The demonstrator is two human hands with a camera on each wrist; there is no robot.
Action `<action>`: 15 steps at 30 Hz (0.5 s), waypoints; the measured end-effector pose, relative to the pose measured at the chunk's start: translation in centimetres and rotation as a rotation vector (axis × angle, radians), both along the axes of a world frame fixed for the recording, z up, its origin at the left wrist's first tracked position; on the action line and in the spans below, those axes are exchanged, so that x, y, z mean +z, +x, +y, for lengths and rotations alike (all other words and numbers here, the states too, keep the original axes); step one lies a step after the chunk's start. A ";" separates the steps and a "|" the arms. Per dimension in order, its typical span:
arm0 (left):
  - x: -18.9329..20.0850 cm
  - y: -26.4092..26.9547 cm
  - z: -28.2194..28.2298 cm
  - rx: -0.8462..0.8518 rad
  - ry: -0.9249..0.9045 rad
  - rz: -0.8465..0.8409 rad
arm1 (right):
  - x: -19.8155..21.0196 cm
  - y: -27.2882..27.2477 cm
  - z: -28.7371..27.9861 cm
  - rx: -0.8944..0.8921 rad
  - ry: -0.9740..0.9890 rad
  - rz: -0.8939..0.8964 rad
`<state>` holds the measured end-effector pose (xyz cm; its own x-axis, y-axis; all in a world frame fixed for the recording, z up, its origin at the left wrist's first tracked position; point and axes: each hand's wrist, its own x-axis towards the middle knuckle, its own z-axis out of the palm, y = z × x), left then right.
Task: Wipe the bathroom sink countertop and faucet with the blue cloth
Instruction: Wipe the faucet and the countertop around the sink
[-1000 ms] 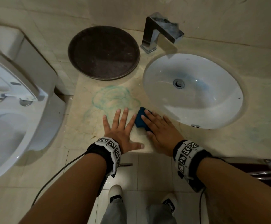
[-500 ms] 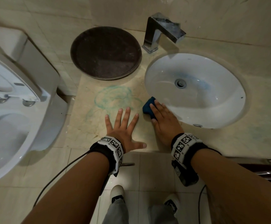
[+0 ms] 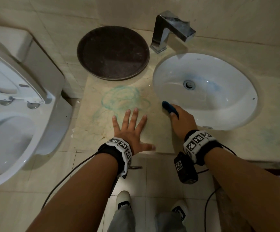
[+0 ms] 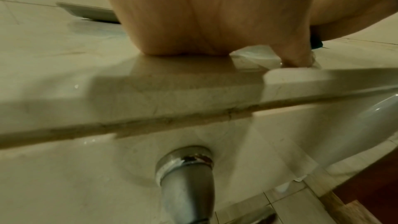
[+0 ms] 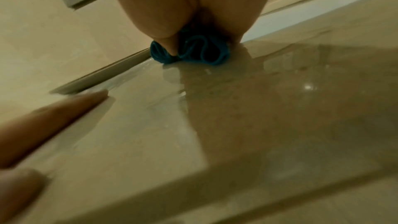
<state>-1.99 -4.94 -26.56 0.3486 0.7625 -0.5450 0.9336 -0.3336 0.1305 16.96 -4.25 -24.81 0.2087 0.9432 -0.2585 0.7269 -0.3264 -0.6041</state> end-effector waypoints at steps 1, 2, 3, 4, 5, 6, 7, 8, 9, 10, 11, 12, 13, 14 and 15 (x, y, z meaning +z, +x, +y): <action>0.0 0.0 0.0 0.005 0.001 -0.002 | 0.0 -0.1 -0.2 -0.018 0.023 0.014; 0.1 0.0 0.0 0.008 -0.002 -0.002 | 0.1 -0.1 -0.5 -0.028 0.049 0.022; 0.2 0.1 0.0 0.012 -0.007 -0.002 | 0.2 -0.3 -1.0 -0.026 0.067 0.026; 0.3 0.1 0.1 0.016 -0.013 -0.002 | 0.3 -0.5 -1.6 -0.015 0.073 0.030; 0.4 0.2 0.2 0.020 -0.017 -0.005 | 0.5 -0.7 -2.2 0.001 0.067 0.037; 0.6 0.1 0.2 0.024 -0.015 -0.006 | 0.7 -1.0 -2.8 0.023 0.062 0.051; 0.7 -0.1 0.3 0.030 -0.004 -0.001 | 1.0 -1.3 -3.5 0.058 0.065 0.069; 0.9 -0.5 0.3 0.039 0.011 0.013 | 1.3 -1.6 -4.0 0.118 0.078 0.078; 1.0 -1.0 0.3 0.054 0.023 0.033 | 1.5 -1.9 -4.5 0.210 0.092 0.067; 1.0 -1.5 0.3 0.074 0.025 0.052 | 1.6 -2.2 -4.8 0.332 0.097 0.030; 0.9 -2.0 0.2 0.090 0.019 0.064 | 1.6 -2.4 -5.0 0.466 0.086 -0.035; 0.9 -2.4 0.2 0.099 0.011 0.066 | 1.4 -2.6 -5.2 0.596 0.066 -0.120; 0.8 -2.5 0.2 0.101 0.006 0.064 | 1.1 -2.7 -5.4 0.703 0.039 -0.205; 0.7 -2.5 0.1 0.101 0.004 0.062 | 0.7 -2.8 -5.6 0.785 0.011 -0.269; 0.6 -2.4 0.1 0.103 0.004 0.062 | 0.3 -2.8 -5.7 0.834 -0.006 -0.303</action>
